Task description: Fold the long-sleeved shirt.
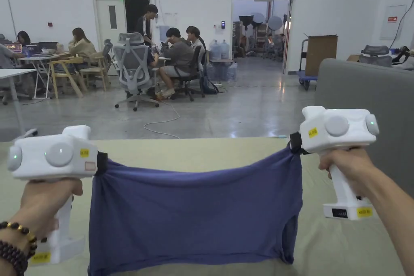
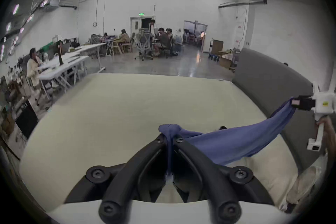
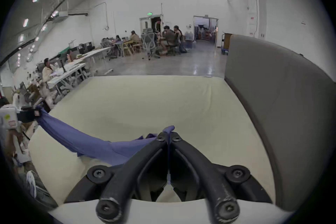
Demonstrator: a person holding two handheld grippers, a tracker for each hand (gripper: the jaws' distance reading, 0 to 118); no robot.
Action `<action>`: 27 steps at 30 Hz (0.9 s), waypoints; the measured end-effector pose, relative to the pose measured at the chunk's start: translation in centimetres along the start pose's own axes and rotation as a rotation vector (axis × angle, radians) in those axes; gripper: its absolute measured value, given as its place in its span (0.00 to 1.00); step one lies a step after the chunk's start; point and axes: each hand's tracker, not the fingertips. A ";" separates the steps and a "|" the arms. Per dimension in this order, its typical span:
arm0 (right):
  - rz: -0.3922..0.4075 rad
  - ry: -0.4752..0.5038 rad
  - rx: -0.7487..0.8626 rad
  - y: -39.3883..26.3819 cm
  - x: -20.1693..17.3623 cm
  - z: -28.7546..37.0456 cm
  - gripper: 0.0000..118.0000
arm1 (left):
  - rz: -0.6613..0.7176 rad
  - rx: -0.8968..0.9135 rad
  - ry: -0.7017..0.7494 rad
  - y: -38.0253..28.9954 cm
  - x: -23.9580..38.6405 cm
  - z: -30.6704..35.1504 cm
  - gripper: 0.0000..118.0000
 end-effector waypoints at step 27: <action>0.126 -0.053 -0.791 -42.4 -6.2 14.2 0.00 | -0.048 -0.523 0.240 -37.5 0.8 14.3 0.01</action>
